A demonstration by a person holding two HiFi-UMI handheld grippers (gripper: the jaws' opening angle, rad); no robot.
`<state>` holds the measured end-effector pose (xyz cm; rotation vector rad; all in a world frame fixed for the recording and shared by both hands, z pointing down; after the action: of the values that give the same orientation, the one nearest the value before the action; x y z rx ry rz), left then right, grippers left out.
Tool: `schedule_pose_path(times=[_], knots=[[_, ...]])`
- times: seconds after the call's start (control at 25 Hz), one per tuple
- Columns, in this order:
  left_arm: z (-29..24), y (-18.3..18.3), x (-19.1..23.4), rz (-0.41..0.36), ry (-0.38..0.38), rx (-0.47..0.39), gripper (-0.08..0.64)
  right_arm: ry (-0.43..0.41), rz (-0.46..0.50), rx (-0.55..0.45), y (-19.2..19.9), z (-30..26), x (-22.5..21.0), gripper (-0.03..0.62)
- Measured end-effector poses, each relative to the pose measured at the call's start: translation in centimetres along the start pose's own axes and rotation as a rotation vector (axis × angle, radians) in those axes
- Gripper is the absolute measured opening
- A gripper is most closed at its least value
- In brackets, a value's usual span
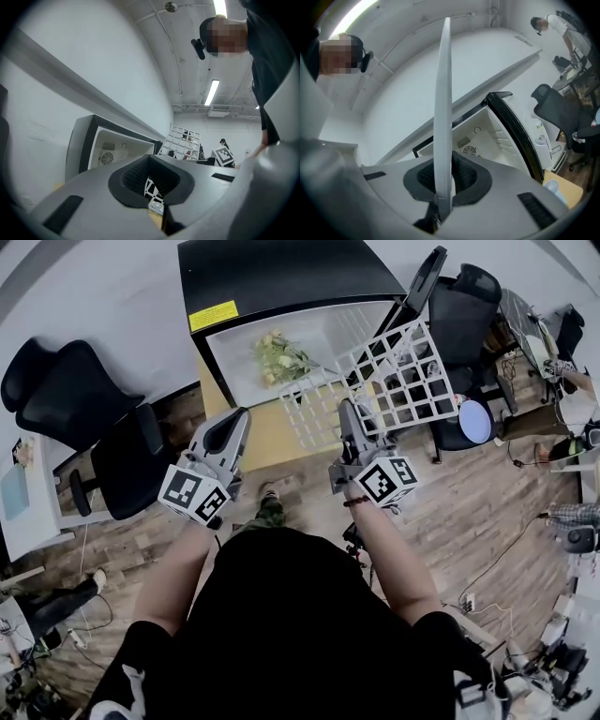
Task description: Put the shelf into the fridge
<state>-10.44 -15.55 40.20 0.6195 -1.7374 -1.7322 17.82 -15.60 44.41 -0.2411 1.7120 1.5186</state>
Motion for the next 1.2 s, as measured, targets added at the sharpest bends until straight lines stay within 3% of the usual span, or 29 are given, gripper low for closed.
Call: schedule_pose_path(times=[0.52, 1.2], knots=[[0.2, 0.0, 1.0, 0.002, -0.016, 0.004, 0.020, 0.053, -0.348, -0.067, 1.6, -2.7, -1.9, 0.037], [1.0, 0.2, 1.6, 0.003, -0.034, 0.016, 0.020, 0.092, -0.621, -0.129, 3.6, -4.6, -3.1, 0.037]])
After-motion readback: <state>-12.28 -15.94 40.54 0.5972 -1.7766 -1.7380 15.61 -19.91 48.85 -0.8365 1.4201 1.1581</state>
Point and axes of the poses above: the fingertips, and each gripper's own axes: z backward along the fingers, x to its left, y out of its underside, the point moved 8 cm from there along z, backward along the fingers, and after that the axes turned 7 degrees about -z, right-handed, at the moved point
